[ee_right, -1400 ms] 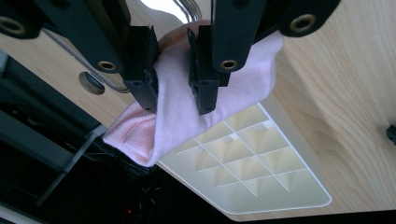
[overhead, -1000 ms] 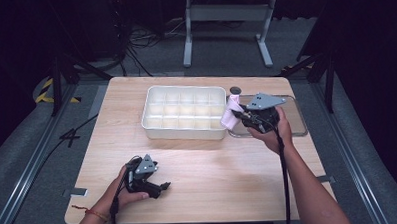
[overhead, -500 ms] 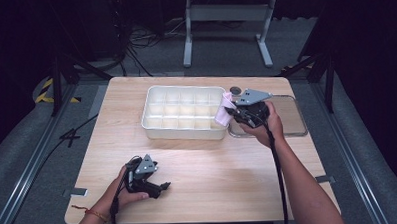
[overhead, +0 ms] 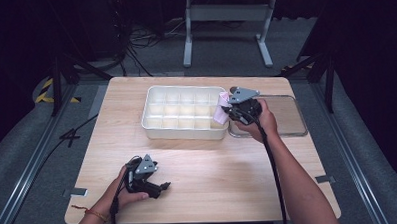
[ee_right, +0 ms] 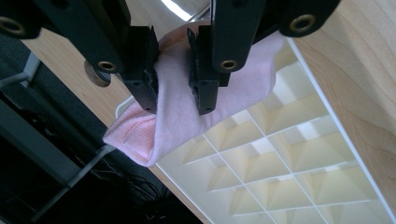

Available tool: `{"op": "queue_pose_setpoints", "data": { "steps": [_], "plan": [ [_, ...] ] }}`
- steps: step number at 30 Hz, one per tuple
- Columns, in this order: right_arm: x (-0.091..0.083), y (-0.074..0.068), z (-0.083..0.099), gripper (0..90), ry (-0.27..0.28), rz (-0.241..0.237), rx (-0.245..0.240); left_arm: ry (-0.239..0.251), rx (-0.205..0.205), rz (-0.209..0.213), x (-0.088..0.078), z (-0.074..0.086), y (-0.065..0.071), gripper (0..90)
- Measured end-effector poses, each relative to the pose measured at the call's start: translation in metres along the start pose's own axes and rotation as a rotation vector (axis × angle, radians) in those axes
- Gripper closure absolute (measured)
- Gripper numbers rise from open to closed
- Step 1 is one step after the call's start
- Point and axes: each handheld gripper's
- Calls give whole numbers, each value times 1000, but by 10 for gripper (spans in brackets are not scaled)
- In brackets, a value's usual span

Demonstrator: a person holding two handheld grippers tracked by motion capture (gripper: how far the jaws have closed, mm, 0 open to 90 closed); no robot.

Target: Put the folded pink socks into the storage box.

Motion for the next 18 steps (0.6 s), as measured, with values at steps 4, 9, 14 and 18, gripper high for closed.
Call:
{"op": "queue_pose_setpoints", "data": {
  "steps": [4,9,14,18],
  "plan": [
    [5,-3,-2,741,-11,1,-22,0,0,0,0,0,0,132],
    [12,-8,-3,742,-33,-4,-43,-2,0,1,0,0,0,132],
    [19,-11,-3,742,-57,2,-69,1,0,0,0,0,0,132],
    [24,-11,-1,742,-76,-1,-64,0,-1,-1,0,0,0,132]
  ]
}}
Point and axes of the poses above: each handheld gripper's, and its own axes: x roughly forward along the jaws, z roughly out of its underside, y roughly to its right, and after that the axes turned 8 degrees about z, right-handed
